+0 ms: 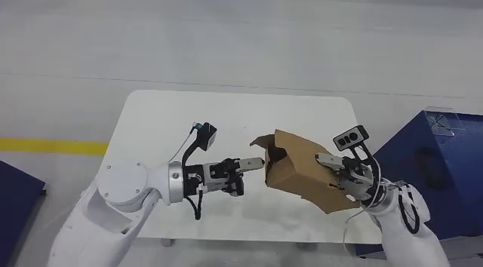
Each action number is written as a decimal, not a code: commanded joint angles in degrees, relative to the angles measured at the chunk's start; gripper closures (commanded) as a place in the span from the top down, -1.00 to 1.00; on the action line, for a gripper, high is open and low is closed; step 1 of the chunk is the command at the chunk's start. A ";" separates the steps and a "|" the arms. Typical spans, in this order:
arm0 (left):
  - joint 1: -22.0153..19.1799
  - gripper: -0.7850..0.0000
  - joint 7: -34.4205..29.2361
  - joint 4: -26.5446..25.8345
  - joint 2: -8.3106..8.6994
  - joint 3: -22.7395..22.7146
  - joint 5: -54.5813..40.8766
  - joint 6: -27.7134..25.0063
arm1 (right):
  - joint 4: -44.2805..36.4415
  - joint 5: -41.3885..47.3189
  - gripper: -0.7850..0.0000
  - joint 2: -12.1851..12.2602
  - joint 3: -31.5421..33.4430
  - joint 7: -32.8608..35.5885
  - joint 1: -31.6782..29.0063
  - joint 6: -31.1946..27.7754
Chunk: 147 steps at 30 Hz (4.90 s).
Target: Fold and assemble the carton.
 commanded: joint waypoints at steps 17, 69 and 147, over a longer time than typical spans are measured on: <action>0.71 1.00 5.91 -5.91 0.39 1.96 4.81 1.50 | 0.33 -12.15 -1.00 0.17 -0.14 2.06 -1.89 -13.12; 6.82 1.00 2.63 -8.12 3.72 -7.18 20.87 -6.43 | 8.96 28.22 -1.00 4.41 -11.60 -4.59 7.55 41.89; 6.08 1.00 -3.56 -8.15 4.23 -6.45 9.79 -6.45 | 13.53 51.15 -1.00 15.15 -17.07 -26.29 12.97 54.20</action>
